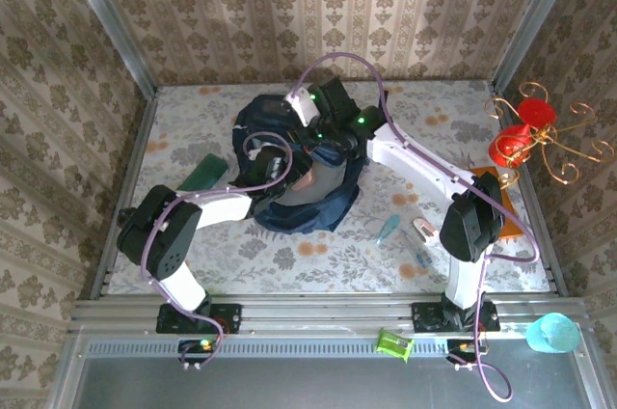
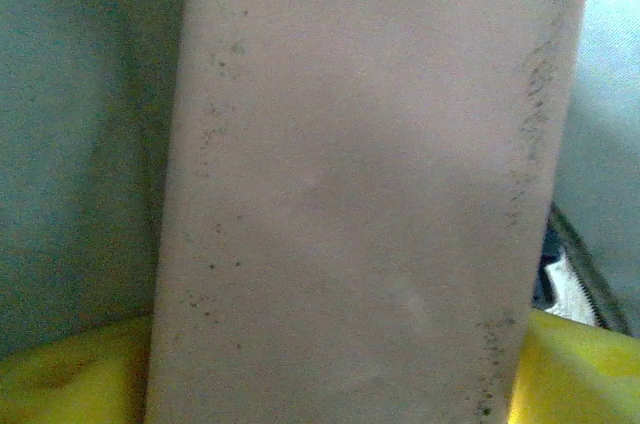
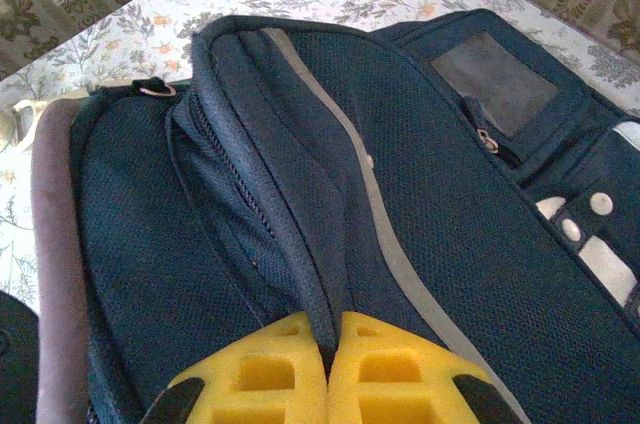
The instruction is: Pack the student bag
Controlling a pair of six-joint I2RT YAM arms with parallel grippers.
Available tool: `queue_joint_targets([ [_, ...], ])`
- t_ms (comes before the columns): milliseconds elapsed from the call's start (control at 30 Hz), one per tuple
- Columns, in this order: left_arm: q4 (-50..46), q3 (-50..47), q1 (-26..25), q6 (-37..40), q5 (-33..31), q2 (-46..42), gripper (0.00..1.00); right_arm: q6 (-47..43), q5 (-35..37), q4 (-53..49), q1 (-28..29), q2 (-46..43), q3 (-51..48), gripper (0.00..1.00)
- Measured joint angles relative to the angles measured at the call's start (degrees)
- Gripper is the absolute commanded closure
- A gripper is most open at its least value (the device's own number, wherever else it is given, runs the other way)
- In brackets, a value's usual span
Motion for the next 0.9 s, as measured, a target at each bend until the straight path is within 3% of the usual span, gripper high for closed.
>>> queue_joint_targets([
  [133, 3.34, -0.68, -0.13, 0.81, 0.28, -0.96, 0.06, 0.22, -0.04, 1.38, -0.61, -0.02, -1.84, 1.0],
  [267, 6.62, -3.3, -0.33, 0.85, 1.36, -3.72, 0.09, 0.55, -0.07, 2.89, -1.14, -0.13, -3.72, 1.0],
  [400, 8.07, -4.07, -0.37, 0.81, 3.32, -3.93, 0.18, 1.29, -0.44, 3.72, -1.44, -0.24, -4.31, 1.0],
  [667, 9.27, -3.89, -0.98, 0.15, 4.92, -2.23, 0.46, 1.92, -0.87, 4.11, -1.64, -0.24, -4.31, 1.0],
  [900, 8.59, -6.12, -2.64, -0.04, 1.75, -3.17, 0.52, 2.12, -0.92, 3.93, -2.29, -0.22, -3.65, 1.0],
])
